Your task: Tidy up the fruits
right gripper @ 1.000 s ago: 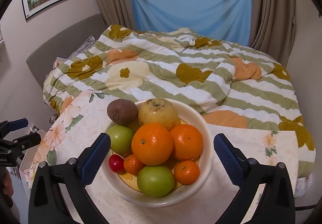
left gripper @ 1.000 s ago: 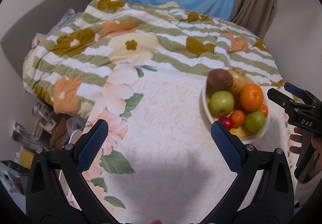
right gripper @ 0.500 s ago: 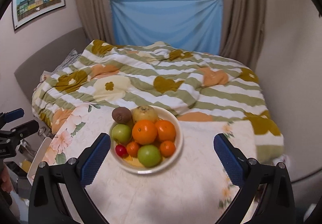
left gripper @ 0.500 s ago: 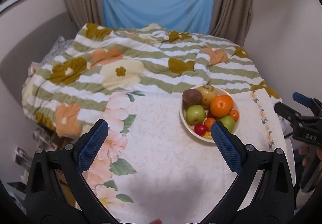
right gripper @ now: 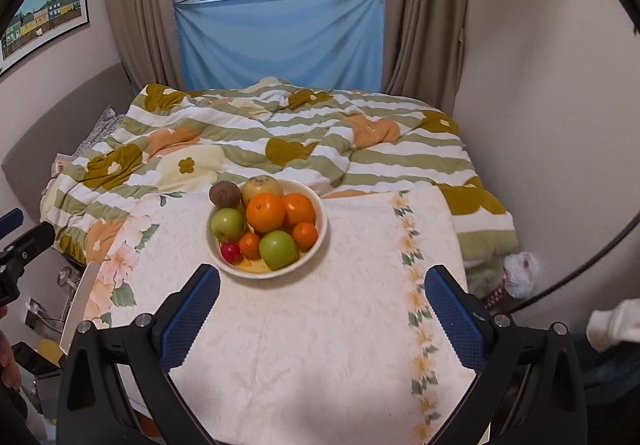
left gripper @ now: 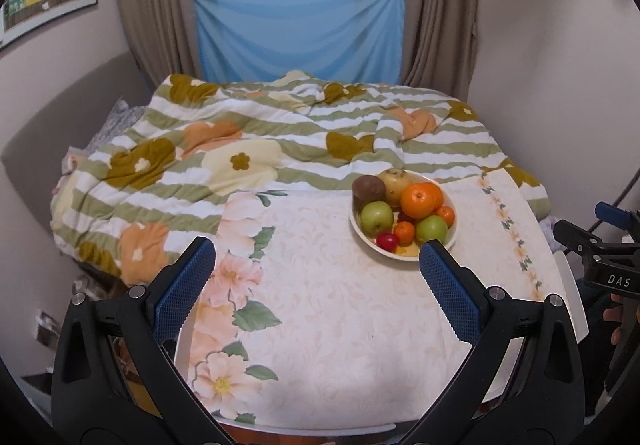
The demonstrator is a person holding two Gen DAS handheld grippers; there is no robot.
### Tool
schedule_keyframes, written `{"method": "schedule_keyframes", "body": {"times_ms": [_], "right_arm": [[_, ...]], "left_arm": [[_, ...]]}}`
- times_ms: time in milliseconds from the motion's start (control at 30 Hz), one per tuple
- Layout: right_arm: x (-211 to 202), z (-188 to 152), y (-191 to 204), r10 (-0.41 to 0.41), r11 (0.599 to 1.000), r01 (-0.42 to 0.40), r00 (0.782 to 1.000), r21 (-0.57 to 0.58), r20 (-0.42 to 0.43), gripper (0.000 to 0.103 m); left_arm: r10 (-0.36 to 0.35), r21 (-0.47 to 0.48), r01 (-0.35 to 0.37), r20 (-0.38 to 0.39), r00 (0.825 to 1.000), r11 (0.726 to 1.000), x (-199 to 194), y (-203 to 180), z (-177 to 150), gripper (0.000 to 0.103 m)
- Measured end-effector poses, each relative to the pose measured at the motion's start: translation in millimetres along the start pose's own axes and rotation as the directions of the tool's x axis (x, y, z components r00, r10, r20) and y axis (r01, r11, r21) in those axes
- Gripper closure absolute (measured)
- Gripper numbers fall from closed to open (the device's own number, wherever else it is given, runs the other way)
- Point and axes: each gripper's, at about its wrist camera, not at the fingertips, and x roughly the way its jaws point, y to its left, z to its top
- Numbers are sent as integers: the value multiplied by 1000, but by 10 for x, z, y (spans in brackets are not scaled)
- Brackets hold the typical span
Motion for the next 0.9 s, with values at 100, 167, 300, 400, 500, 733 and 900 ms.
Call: {"method": "schedule_keyframes", "body": {"times_ms": [100,167,300,400,500,733,900], "right_arm": [[-56,-48,4,-11,1000,11,1000,3,5,1],[-101,-67,-1,-16,1000,16,1000,7,12,1],[-145,-72,-2,-28,1000,28,999,12,23,1],[-168,-70,-6,-33,999,33,999,13,29,1],[-185,-77,0,-35,999,35,999,12,30,1],[-198,-63,-27,-40,999,39,999,21,33,1],[-209,-54,-55,-45,999,44,998,29,33,1]], "left_arm": [[-3,10,3,3,1000,1000,-35,-27,-37,0],[-9,11,9,6,1000,1000,-51,-33,-54,0],[-16,13,15,14,1000,1000,-84,-36,-64,0],[-18,15,18,18,1000,1000,-97,-42,-66,0],[-18,17,18,20,1000,1000,-109,-49,-71,0],[-15,25,14,28,999,1000,-117,-95,-64,0],[-19,26,18,25,1000,1000,-116,-115,-64,0]]}}
